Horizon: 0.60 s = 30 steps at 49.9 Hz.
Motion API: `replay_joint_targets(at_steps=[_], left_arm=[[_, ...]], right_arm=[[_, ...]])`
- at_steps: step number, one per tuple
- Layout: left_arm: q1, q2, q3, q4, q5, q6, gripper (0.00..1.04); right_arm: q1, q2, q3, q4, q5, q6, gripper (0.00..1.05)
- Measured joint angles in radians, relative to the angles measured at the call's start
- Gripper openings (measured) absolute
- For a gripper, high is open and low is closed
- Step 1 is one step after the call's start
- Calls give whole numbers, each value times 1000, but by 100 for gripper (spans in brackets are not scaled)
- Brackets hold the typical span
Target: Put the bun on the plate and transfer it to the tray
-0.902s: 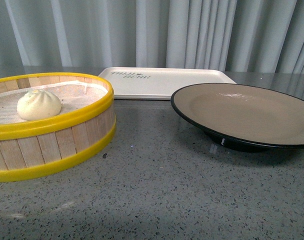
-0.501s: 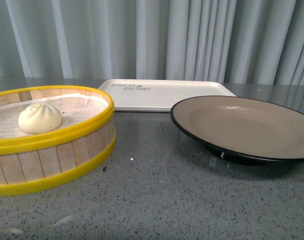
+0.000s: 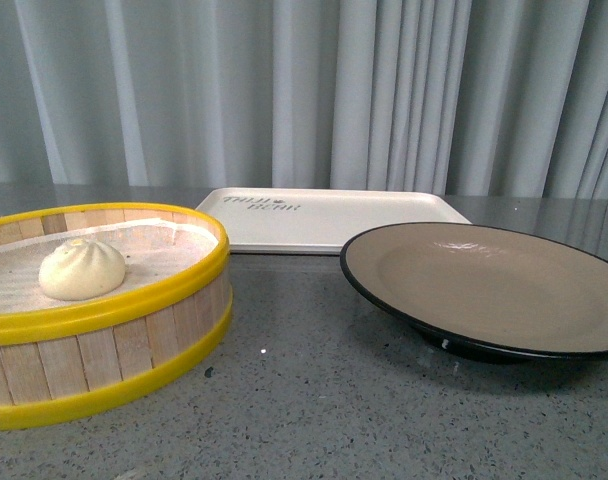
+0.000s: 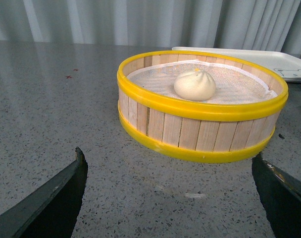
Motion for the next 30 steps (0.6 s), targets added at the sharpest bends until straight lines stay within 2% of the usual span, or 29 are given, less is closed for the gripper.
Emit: replay_joint_targets(at_steps=[1, 3, 5, 7, 12, 18, 23, 30], left_arm=[[-2, 2, 1, -3, -11, -8, 98], [-30, 43, 19, -55, -114, -75, 98], [-33, 128, 40, -20, -162, -167, 98], [-18, 205, 62, 45, -140, -230, 98], [40, 451, 184, 319, 3, -286, 98], [33, 679, 326, 505, 109, -254, 98], [6, 829, 428, 497, 153, -207, 98], [-33, 962, 556, 397, 169, -140, 98]], right_arm=[[0, 0, 0, 0, 0, 0, 96], [0, 0, 0, 0, 0, 0, 96], [0, 0, 0, 0, 0, 0, 96], [0, 0, 0, 0, 0, 0, 96], [0, 0, 0, 0, 0, 0, 96], [0, 0, 0, 0, 0, 0, 96], [0, 0, 0, 0, 0, 0, 96], [0, 0, 0, 0, 0, 0, 96]])
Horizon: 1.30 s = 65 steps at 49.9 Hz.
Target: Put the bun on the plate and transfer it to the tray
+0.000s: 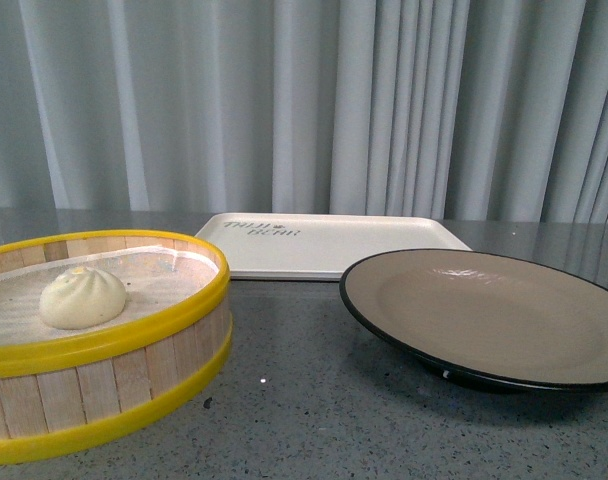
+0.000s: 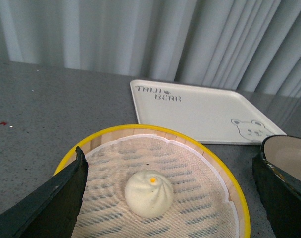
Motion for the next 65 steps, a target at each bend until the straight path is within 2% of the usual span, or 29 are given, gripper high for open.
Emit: replay_joint_targets(at_steps=[7, 20, 31, 48, 65], left_arm=[[-47, 72, 130, -148, -6, 60, 98], [-151, 187, 308, -396, -90, 108, 98], [-215, 312, 359, -396, -199, 145, 98], [-206, 479, 454, -389, -218, 144, 98], [-172, 514, 486, -441, -245, 140, 98]], right_arm=[[0, 0, 0, 0, 0, 0, 96], [0, 0, 0, 0, 0, 0, 96], [0, 0, 0, 0, 0, 0, 96], [0, 0, 0, 0, 0, 0, 96], [0, 0, 0, 0, 0, 0, 96]])
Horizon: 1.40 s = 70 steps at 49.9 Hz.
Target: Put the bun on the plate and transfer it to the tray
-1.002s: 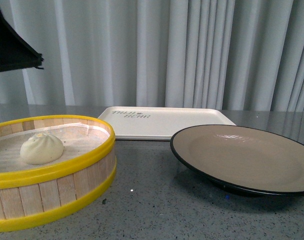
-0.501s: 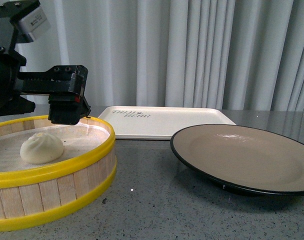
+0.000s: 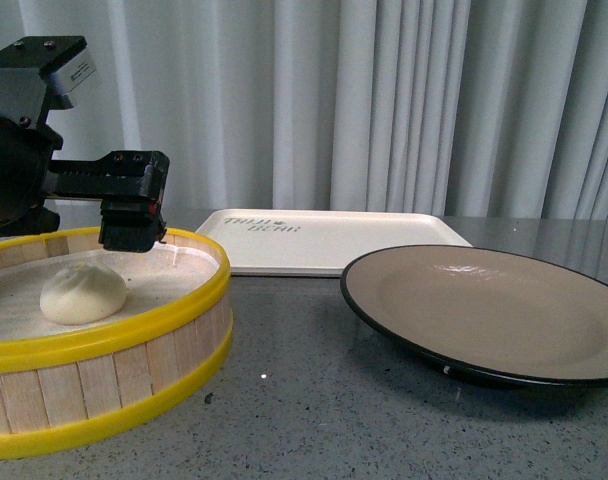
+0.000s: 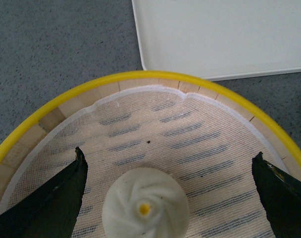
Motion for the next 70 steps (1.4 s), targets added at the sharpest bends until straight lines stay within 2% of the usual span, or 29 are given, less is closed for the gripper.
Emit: replay_joint_targets(at_steps=[15, 70], left_arm=[[21, 0, -5, -25, 27, -27, 98], [50, 82, -26, 34, -12, -47, 98]], right_arm=[[0, 0, 0, 0, 0, 0, 96], [0, 0, 0, 0, 0, 0, 96]])
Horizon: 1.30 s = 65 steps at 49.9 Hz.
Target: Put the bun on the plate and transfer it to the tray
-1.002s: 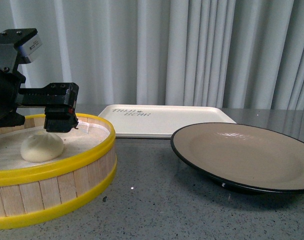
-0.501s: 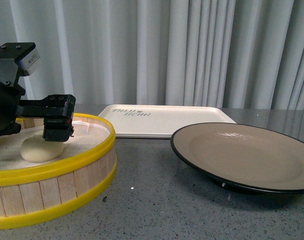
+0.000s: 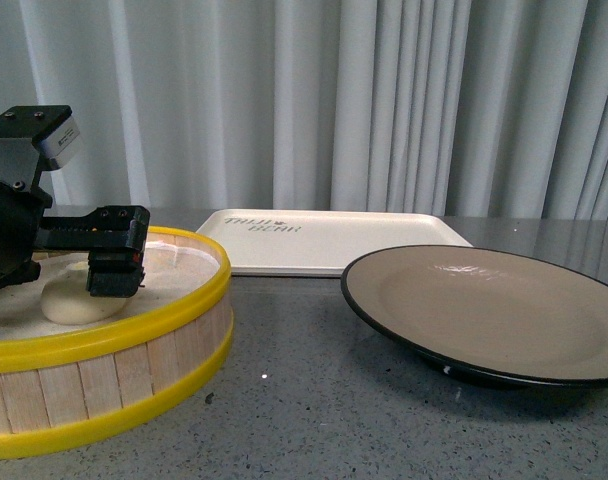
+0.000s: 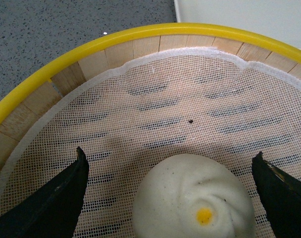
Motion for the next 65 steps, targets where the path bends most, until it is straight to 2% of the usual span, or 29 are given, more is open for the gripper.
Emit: replay_joint_targets(at_steps=[5, 10, 14, 26, 33, 37, 49, 65], left_arm=[[0, 1, 0, 0, 0, -2, 98], [0, 3, 0, 0, 0, -5, 89], [0, 5, 0, 0, 0, -6, 78], [-1, 2, -5, 0, 2, -11, 34], [-14, -19, -19, 39, -4, 0, 15], [-28, -38, -24, 78, -4, 10, 8], [-127, -89, -4, 234, 40, 47, 6], [-379, 98, 168, 314, 256, 48, 5]], right_arm=[[0, 0, 0, 0, 0, 0, 96], [0, 0, 0, 0, 0, 0, 96], [0, 0, 0, 0, 0, 0, 96], [0, 0, 0, 0, 0, 0, 96], [0, 0, 0, 0, 0, 0, 96], [0, 0, 0, 0, 0, 0, 96], [0, 0, 0, 0, 0, 0, 96], [0, 0, 0, 0, 0, 0, 96]])
